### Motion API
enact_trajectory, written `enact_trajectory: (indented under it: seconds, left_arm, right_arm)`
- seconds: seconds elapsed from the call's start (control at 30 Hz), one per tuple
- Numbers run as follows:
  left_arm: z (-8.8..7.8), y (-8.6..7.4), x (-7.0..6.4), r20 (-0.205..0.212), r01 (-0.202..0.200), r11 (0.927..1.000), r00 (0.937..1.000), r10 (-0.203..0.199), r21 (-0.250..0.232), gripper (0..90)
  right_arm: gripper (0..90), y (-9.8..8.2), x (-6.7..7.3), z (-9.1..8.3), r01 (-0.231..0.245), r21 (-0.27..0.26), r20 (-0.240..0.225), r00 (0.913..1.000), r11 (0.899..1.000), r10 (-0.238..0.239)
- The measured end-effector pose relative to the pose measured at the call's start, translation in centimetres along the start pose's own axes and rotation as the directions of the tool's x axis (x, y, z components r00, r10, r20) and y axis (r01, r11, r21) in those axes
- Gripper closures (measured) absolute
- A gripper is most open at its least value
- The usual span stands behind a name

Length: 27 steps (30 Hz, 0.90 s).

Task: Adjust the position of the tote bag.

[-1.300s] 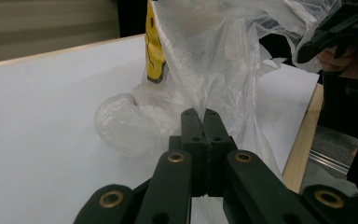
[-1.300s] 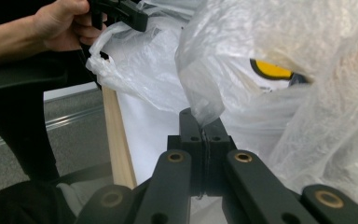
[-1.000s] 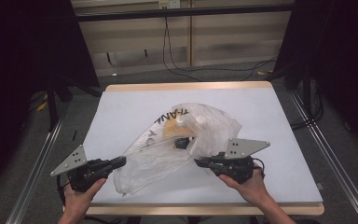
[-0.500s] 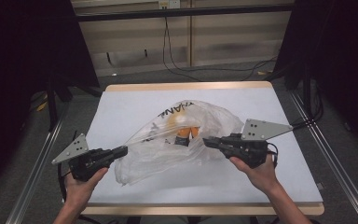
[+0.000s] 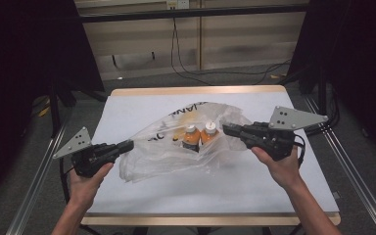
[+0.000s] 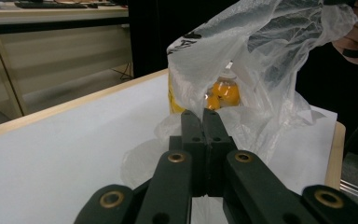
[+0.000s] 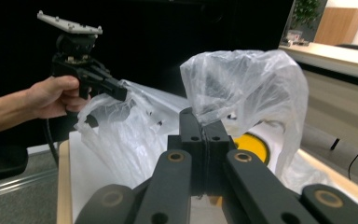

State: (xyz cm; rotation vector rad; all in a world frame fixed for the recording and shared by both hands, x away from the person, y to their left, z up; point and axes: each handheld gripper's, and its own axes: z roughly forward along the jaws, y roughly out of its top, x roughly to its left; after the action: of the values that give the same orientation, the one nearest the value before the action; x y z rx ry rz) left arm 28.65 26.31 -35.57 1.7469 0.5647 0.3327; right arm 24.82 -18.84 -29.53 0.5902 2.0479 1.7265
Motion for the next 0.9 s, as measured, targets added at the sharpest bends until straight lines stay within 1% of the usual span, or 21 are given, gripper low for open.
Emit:
enact_trajectory:
  seconds: [0.03, 0.07, 0.13, 0.17, 0.2, 0.23, 0.27, 0.3, 0.33, 0.4, 0.43, 0.47, 0.5, 0.53, 0.57, 0.63, 0.73, 0.77, 0.8, 0.83, 0.9]
  left_arm:
    - [0.1, 0.1, 0.2, 0.011, 0.002, 1.0000, 0.9999, -0.002, -0.006, 90.0]
    - [0.1, 0.2, 0.3, -0.004, -0.007, 1.0000, 1.0000, 0.007, 0.000, 90.0]
    - [0.2, 0.3, 0.4, 0.003, 0.001, 1.0000, 1.0000, -0.001, -0.007, 90.0]
    - [0.2, 0.5, 0.6, -0.010, 0.004, 0.9999, 0.9999, -0.004, -0.012, 90.0]
    - [0.2, 0.5, 0.6, -0.010, 0.004, 0.9999, 0.9999, -0.004, -0.012, 90.0]
    - [0.3, 0.8, 0.9, -0.001, -0.003, 0.9999, 1.0000, 0.003, -0.017, 90.0]
    - [0.3, 0.9, 1.0, -0.004, 0.009, 0.9997, 1.0000, -0.009, -0.023, 90.0]
    - [0.3, 1.0, 1.2, -0.004, 0.003, 0.9996, 1.0000, -0.003, -0.027, 90.0]
    - [0.3, 1.0, 1.2, -0.010, 0.005, 0.9997, 0.9999, -0.005, -0.023, 90.0]
    - [0.4, 1.1, 1.4, -0.007, 0.006, 0.9995, 1.0000, -0.006, -0.031, 90.0]
    - [0.5, 1.2, 1.4, -0.016, 0.016, 0.9992, 0.9997, -0.016, -0.035, 90.0]
    - [0.5, 1.2, 1.4, -0.016, 0.016, 0.9992, 0.9997, -0.016, -0.035, 90.0]
    - [0.6, 1.4, 1.8, -0.003, 0.019, 0.9986, 0.9998, -0.019, -0.050, 90.0]
    - [0.6, 1.4, 1.8, -0.003, 0.019, 0.9986, 0.9998, -0.019, -0.050, 90.0]
    - [0.7, 1.6, 2.1, -0.009, 0.023, 0.9984, 0.9997, -0.023, -0.052, 90.0]
    - [0.9, 1.8, 2.4, -0.016, 0.027, 0.9982, 0.9995, -0.027, -0.054, 90.0]
    - [1.0, 2.0, 2.6, -0.012, 0.022, 0.9980, 0.9997, -0.023, -0.060, 90.0]
    - [1.1, 2.3, 2.7, -0.023, 0.018, 0.9988, 0.9996, -0.019, -0.047, 90.0]
    - [1.1, 2.3, 2.7, -0.023, 0.018, 0.9988, 0.9996, -0.019, -0.047, 90.0]
    - [1.2, 2.6, 2.8, -0.021, 0.024, 0.9981, 0.9995, -0.025, -0.057, 90.0]
    - [1.3, 2.9, 3.0, -0.027, 0.017, 0.9986, 0.9995, -0.018, -0.050, 90.0]
  right_arm:
    - [90.0, 0.6, -0.3, -0.2, -0.001, -0.010, 0.007, 1.0000, 1.000, 0.001]
    - [90.0, 0.8, -0.4, -0.2, 0.001, -0.012, 0.015, 0.9999, 1.000, -0.001]
    - [90.0, 1.1, -0.5, -0.2, 0.002, -0.020, 0.014, 0.9999, 1.000, -0.002]
    - [90.0, 1.6, -0.8, -0.4, 0.006, -0.032, 0.019, 0.9998, 0.999, -0.006]
    - [90.0, 1.6, -0.8, -0.4, 0.006, -0.032, 0.019, 0.9998, 0.999, -0.006]
    - [90.0, 2.0, -1.1, -0.5, 0.003, -0.043, 0.028, 0.9996, 0.999, -0.001]
    - [90.0, 2.2, -1.3, -0.6, -0.004, -0.050, 0.028, 0.9996, 0.999, 0.006]
    - [90.0, 2.4, -1.6, -0.7, -0.006, -0.056, 0.030, 0.9995, 0.998, 0.008]
    - [90.0, 2.6, -1.7, -0.7, -0.009, -0.065, 0.034, 0.9994, 0.998, 0.012]
    - [90.0, 2.8, -1.8, -0.8, -0.007, -0.070, 0.037, 0.9993, 0.998, 0.010]
    - [90.0, 3.3, -2.1, -1.0, -0.008, -0.082, 0.044, 0.9990, 0.997, 0.012]
    - [90.0, 3.3, -2.1, -1.0, -0.008, -0.082, 0.044, 0.9990, 0.997, 0.012]
    - [90.0, 3.7, -2.4, -1.1, -0.006, -0.095, 0.046, 0.9989, 0.995, 0.011]
    - [90.0, 3.7, -2.4, -1.1, -0.006, -0.095, 0.046, 0.9989, 0.995, 0.011]
    - [90.0, 4.1, -2.6, -1.2, -0.005, -0.098, 0.057, 0.9983, 0.995, 0.011]
    - [90.0, 4.5, -2.8, -1.3, -0.006, -0.105, 0.063, 0.9979, 0.994, 0.012]
    - [90.0, 4.8, -3.1, -1.4, 0.000, -0.111, 0.071, 0.9975, 0.994, 0.008]
    - [90.0, 5.2, -3.4, -1.5, 0.000, -0.117, 0.079, 0.9968, 0.993, 0.009]
    - [90.0, 5.3, -3.6, -1.6, -0.003, -0.120, 0.081, 0.9967, 0.993, 0.013]
    - [90.0, 5.4, -3.7, -1.6, -0.006, -0.125, 0.084, 0.9963, 0.992, 0.017]
    - [90.0, 5.6, -4.0, -1.8, -0.005, -0.130, 0.097, 0.9951, 0.991, 0.018]
